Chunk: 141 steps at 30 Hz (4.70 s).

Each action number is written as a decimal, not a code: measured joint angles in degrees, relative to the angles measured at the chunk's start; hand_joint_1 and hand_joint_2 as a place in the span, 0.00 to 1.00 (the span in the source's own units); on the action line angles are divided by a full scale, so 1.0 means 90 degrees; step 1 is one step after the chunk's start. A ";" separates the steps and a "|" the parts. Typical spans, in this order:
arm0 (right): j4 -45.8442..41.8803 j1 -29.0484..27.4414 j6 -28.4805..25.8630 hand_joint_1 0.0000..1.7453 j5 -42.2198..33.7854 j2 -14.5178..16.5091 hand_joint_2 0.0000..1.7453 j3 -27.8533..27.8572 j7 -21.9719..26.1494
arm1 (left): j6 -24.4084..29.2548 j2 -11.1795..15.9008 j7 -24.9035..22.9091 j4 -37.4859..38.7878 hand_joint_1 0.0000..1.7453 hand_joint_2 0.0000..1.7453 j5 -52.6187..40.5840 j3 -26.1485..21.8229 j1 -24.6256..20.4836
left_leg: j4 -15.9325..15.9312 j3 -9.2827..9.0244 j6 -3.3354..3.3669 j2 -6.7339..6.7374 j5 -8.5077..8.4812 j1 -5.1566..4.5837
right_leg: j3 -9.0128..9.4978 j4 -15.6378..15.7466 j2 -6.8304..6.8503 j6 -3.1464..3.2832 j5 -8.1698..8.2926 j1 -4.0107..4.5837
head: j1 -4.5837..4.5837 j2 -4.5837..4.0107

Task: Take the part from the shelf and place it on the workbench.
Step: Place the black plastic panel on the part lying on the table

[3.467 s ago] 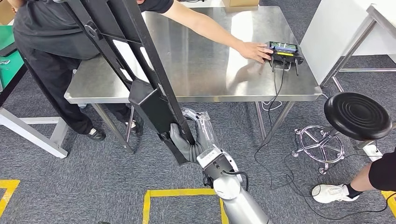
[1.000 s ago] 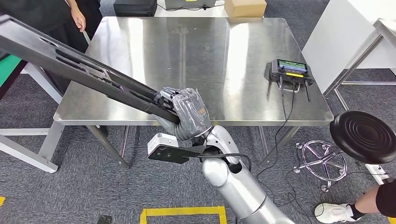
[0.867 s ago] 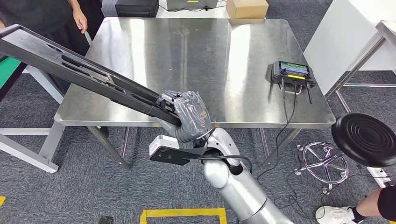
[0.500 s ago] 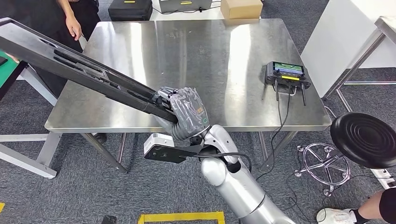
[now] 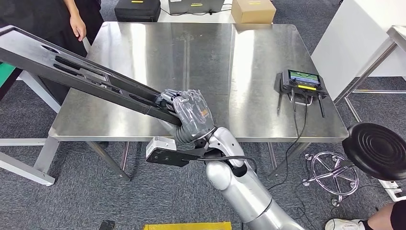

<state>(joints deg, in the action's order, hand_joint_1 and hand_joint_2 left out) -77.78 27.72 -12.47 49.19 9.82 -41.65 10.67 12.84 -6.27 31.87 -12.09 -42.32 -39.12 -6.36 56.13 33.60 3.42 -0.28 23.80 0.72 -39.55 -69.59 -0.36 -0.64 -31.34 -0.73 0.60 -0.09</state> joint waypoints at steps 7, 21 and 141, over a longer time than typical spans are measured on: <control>0.0122 0.0051 -0.0002 1.00 0.0334 -0.0024 1.00 -0.0024 -0.0143 | 0.0002 -0.0011 -0.0002 0.0002 0.00 1.00 0.0001 -0.0002 0.0011 | 0.0032 -0.0180 -0.0100 -0.0061 0.0204 -0.0067 | 0.0471 0.1463 0.0022 -0.0114 0.0883 0.0014 | 0.0002 0.0000; 0.0435 0.0126 -0.0018 1.00 0.0731 0.0068 1.00 -0.0069 -0.0302 | 0.0023 0.0014 -0.0042 0.0000 0.00 1.00 0.0010 -0.0002 0.0026 | 0.0594 0.0426 -0.0355 0.0005 -0.0022 0.0062 | 0.1015 0.1636 -0.0046 0.0155 0.0584 -0.0009 | 0.0017 0.0000; 0.0473 -0.0296 0.3705 0.00 -0.7620 0.0696 0.00 0.1322 0.2751 | 0.0438 0.0058 -0.0332 0.0000 0.00 0.00 0.0029 -0.0699 0.0207 | 0.0077 0.0258 -0.0200 -0.0036 -0.0156 -0.0058 | 0.0902 0.1655 -0.0028 0.0074 0.0615 0.0039 | 0.0038 0.0000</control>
<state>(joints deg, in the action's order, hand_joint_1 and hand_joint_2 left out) -73.52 25.06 20.87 -19.39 16.09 -29.75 35.44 16.79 -5.75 28.88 -12.09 -42.05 -45.41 -4.50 56.82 35.92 1.63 -0.60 22.39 0.20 -31.43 -54.70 -0.61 0.03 -25.81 -0.37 0.93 -0.09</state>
